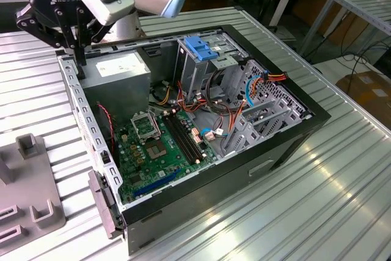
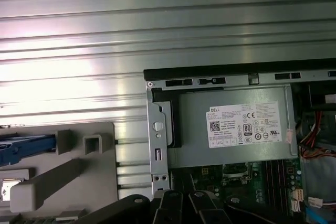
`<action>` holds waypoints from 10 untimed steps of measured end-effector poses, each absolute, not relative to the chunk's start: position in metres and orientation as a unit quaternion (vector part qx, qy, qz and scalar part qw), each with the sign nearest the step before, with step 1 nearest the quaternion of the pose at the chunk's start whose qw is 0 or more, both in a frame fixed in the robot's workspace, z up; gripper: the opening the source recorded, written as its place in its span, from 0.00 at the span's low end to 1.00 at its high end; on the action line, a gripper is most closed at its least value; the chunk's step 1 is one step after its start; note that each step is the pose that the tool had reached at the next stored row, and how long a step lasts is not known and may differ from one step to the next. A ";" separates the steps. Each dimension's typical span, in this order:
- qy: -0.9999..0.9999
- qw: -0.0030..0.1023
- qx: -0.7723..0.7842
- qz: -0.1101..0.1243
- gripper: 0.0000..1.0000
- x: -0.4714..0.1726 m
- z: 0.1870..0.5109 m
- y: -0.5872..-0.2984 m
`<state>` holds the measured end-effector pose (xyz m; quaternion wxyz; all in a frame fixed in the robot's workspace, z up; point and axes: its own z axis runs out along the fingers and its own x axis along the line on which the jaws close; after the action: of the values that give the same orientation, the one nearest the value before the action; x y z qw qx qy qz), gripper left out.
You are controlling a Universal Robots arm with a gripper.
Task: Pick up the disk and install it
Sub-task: 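Reach for the disk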
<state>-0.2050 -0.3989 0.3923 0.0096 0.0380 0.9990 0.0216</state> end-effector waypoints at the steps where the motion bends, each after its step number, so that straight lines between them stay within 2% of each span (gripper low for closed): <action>1: 0.999 0.010 0.038 0.022 0.10 -0.208 0.392 -0.399; 10: 0.999 0.010 0.038 0.022 0.10 -0.230 0.392 -0.399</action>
<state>-0.2305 -0.3989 0.3921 0.0096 0.0379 0.9990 0.0215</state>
